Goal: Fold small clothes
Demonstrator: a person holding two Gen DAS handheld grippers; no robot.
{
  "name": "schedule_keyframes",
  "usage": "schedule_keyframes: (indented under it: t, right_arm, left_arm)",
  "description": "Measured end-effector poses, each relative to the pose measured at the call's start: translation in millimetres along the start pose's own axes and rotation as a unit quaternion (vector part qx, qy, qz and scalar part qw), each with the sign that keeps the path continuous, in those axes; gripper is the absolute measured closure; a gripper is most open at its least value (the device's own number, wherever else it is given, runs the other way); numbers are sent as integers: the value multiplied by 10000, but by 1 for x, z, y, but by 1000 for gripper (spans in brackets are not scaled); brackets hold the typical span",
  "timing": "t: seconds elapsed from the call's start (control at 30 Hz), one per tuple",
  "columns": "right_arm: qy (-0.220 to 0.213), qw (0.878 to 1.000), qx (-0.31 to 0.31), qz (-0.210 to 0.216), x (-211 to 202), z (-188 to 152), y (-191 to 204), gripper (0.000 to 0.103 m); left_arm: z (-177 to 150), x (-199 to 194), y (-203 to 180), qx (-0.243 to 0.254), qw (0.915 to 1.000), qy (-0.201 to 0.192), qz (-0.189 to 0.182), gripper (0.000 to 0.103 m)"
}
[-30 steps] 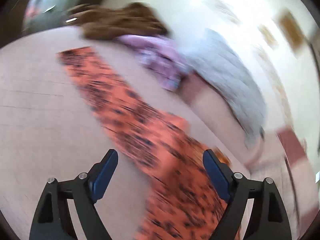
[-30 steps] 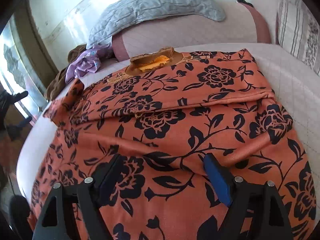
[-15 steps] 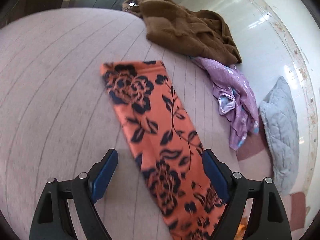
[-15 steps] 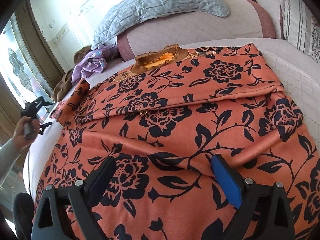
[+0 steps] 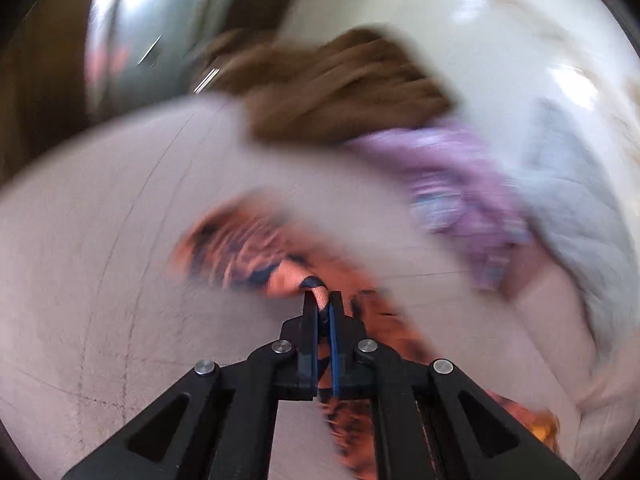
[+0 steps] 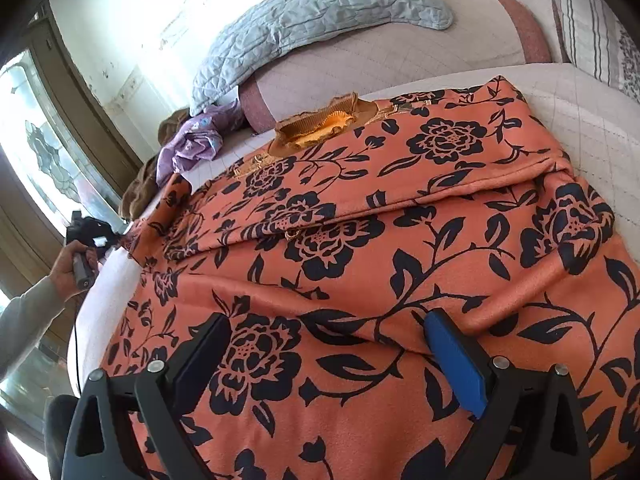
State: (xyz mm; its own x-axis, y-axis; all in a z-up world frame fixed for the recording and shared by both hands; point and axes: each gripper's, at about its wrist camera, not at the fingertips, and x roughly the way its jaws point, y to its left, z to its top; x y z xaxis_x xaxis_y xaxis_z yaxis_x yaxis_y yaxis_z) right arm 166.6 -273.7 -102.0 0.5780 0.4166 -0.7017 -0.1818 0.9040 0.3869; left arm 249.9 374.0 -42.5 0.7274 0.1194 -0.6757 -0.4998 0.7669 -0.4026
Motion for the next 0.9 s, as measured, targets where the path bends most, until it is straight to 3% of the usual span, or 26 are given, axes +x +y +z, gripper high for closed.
schedule_keyframes:
  t: [0.07,0.1,0.2,0.23,0.27,0.3,0.33,0.4,0.43,0.47,0.53,0.6,0.7,0.8,0.9]
  right_arm:
    - [-25,10000,35,45,-1,0,-1,4]
    - [-40,10000,55,72,-1,0,-2,4]
    - [-70,9999,97,123,-3,0,-2,4]
    - [-77,9998,107,132,-3,0,-3,4]
    - [-86,9998,120,148,-3,0,-3,4]
    - [-97,9997,138,172,-4,0,-4,4]
    - [-106,9996,153,193,-4,0,-4,4]
    - [-125,9995,191,237,-5,0,-6,4]
    - [-131,9994,209,258,-5,0,-6,4]
    - [-136,9993,221,277,-6,0,-7,4]
    - [-157,9990,249,323,-7,0,-8,4]
    - [-175,9986,304,392,-8,0,-10,4]
    - [-192,9979,387,475,-10,0,-13,4]
    - [21,9972,627,411,-16,10,-11,6]
    - [-162,9893,1172,853,-30,40,-17,6]
  left_arm:
    - [2,-49,-49,526,9961,-500,-501,99]
    - [-1,-77,-79,852,9901,-760,-812,99]
    - [-28,-150,-162,1784,9607,-1227,-1734,99]
    - [-49,-171,-193,2109,9483,-1267,-2004,99]
    - [-65,-179,-213,2298,9414,-1185,-2164,97]
    - [-85,-183,-232,2529,9337,-1042,-2308,96]
    - [-114,-182,-255,2909,9204,-825,-2480,93]
    - [-161,-162,-282,3505,9044,-355,-2409,51]
    - [-187,-144,-290,3766,9000,22,-2194,20]
    - [-204,-130,-290,3873,8988,251,-2036,19]
    - [-236,-96,-276,4006,8995,817,-1542,19]
    - [-245,-86,-254,3858,9081,1025,-1266,19]
    - [-231,-93,-202,3236,9346,931,-1150,19]
    - [-205,-104,-142,2625,9595,553,-857,19]
    - [-190,-105,-86,1951,9792,255,-488,19]
